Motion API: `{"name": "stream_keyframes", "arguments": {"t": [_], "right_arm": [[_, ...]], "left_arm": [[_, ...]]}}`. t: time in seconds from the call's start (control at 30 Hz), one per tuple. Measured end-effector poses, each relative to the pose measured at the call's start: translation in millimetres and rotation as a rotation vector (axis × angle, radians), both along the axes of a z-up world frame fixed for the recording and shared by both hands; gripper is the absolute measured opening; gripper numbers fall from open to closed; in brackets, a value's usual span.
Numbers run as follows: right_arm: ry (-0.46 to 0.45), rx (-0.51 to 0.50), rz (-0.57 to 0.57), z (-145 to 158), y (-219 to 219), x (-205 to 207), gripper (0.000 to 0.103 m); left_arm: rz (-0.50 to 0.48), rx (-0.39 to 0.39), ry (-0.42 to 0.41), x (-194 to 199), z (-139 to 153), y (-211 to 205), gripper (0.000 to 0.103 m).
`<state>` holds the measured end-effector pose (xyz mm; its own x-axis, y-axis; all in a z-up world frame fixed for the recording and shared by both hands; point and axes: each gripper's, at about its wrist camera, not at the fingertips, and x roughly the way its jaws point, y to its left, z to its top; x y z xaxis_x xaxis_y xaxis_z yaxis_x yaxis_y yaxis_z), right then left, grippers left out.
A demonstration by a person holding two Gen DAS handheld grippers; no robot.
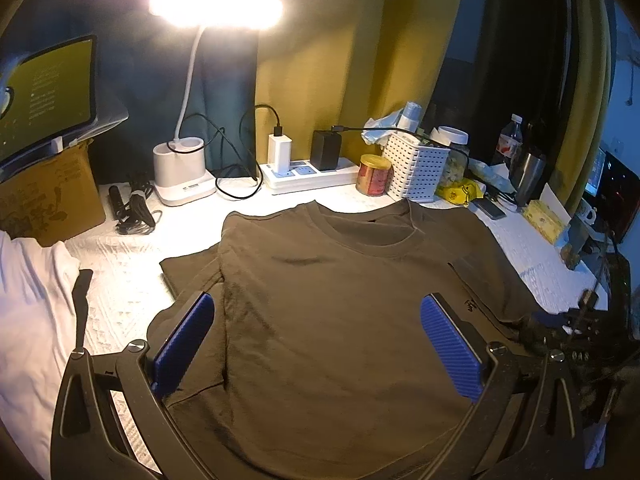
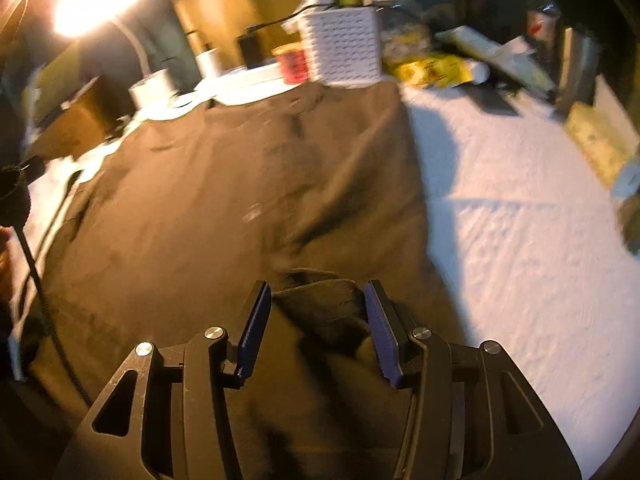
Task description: Fold small clothes
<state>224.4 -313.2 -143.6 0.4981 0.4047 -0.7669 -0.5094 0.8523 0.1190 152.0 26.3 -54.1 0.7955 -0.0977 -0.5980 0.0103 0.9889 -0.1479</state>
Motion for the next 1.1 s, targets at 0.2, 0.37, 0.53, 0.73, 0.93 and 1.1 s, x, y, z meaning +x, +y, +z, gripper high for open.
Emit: {"name": "stream_keyframes", "arguments": {"t": [0.2,0.37,0.53,0.73,0.93,1.1], "right_arm": [[0.002,-0.004,0.11,6.3,14.3,-18.0,0.051],[-0.068,0.006,0.06,26.9,4.8,-0.5,0.051],[-0.099,-0.032,-0.015,32.5,-6.4,47.1,0.051],[-0.107,-0.025,-0.036,33.1,-18.1,95.6,0.051],[-0.056,0.001,-0.033,18.3,-24.4,145.1,0.027],[-0.01,0.042,-0.041,9.5,-29.4,160.2,0.027]], "left_arm": [[-0.002,0.009,0.011,1.7,-0.6,-3.7,0.102],[0.006,0.022,0.016,6.3,-0.4,-1.0,0.102],[0.027,0.028,0.021,14.5,-1.6,5.8,0.102],[0.059,0.031,0.049,30.5,-9.4,14.4,0.102],[0.069,0.04,0.076,46.9,-16.0,17.2,0.102],[0.073,0.042,0.097,56.5,-21.5,20.2,0.102]]}}
